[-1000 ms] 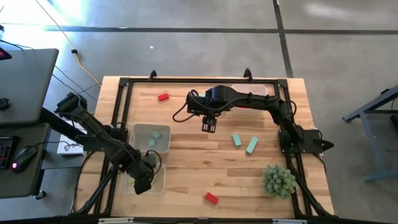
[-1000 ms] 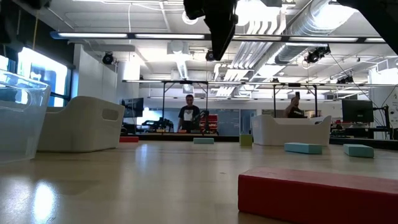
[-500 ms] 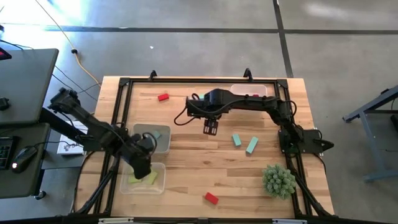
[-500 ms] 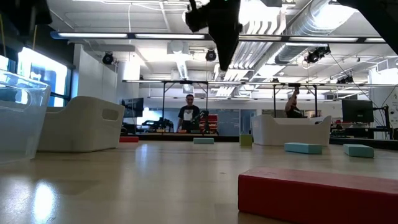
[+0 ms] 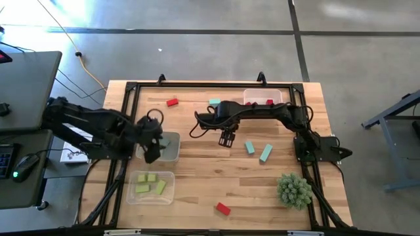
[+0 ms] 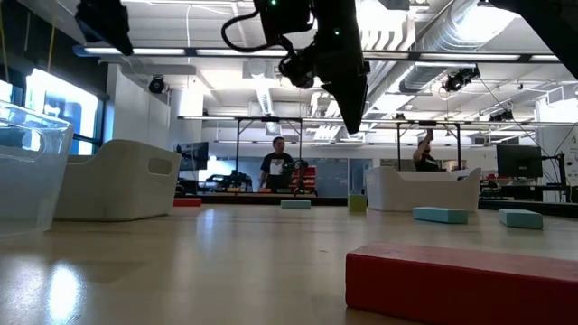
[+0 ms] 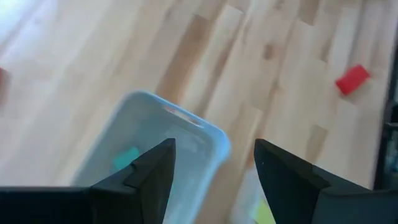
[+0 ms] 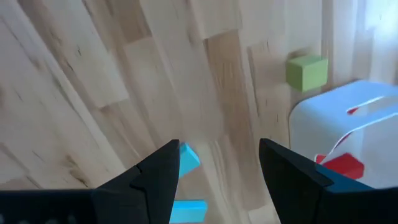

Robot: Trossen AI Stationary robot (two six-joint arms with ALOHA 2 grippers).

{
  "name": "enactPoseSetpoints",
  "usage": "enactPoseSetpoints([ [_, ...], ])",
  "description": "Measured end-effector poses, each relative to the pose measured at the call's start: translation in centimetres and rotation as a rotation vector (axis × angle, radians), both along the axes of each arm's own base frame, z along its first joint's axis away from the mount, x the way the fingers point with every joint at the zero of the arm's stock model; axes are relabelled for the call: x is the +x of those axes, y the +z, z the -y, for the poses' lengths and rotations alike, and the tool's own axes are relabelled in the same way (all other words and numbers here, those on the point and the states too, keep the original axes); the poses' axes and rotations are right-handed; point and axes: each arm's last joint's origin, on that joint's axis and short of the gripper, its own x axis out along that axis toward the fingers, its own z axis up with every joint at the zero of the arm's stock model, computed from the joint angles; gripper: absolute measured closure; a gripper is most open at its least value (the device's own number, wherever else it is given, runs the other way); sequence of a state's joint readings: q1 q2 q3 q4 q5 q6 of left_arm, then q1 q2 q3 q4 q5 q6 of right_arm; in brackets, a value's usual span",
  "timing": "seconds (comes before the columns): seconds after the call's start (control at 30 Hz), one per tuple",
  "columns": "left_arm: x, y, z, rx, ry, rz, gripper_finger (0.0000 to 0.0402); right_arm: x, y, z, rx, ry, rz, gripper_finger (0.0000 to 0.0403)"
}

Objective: Sort & place blocks by color
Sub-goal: Put the blue block into the gray bin

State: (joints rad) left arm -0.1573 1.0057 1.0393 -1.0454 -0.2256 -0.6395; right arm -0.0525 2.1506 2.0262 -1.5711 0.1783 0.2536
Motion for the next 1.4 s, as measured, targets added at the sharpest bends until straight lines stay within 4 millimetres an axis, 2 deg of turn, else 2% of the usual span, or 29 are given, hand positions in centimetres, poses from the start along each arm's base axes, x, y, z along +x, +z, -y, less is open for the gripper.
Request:
enactPoseSetpoints([
  [0.3, 0.0, 0.1, -3.3, 0.098, 0.038, -0.026, 0.0193, -0.2, -0.7, 0.1, -0.024, -0.010, -0.028, 0.0194],
  [0.8, -0.4, 0.1, -5.4, 0.175, 0.032, -0.076, 0.0193, -0.9, -0.9, 3.6, -0.156, -0.091, -0.047, 0.0194],
  [0.9, -0.4, 0.1, -5.7, 0.187, 0.022, -0.084, 0.0193, -2.4, -1.8, 4.0, -0.158, -0.138, -0.107, 0.0194],
  [1.03, -0.5, 0.1, -6.0, 0.208, 0.006, -0.095, 0.0193, -5.4, -2.8, 4.1, -0.159, -0.243, -0.178, 0.0194],
  [1.23, -0.7, 0.1, -6.9, 0.239, 0.006, -0.109, 0.0193, -9.5, -2.4, 3.4, -0.133, -0.413, -0.172, 0.0194],
  [1.4, -0.8, 0.2, -7.9, 0.272, 0.016, -0.106, 0.0193, -11.9, -1.9, 2.7, -0.065, -0.538, -0.081, 0.0194],
])
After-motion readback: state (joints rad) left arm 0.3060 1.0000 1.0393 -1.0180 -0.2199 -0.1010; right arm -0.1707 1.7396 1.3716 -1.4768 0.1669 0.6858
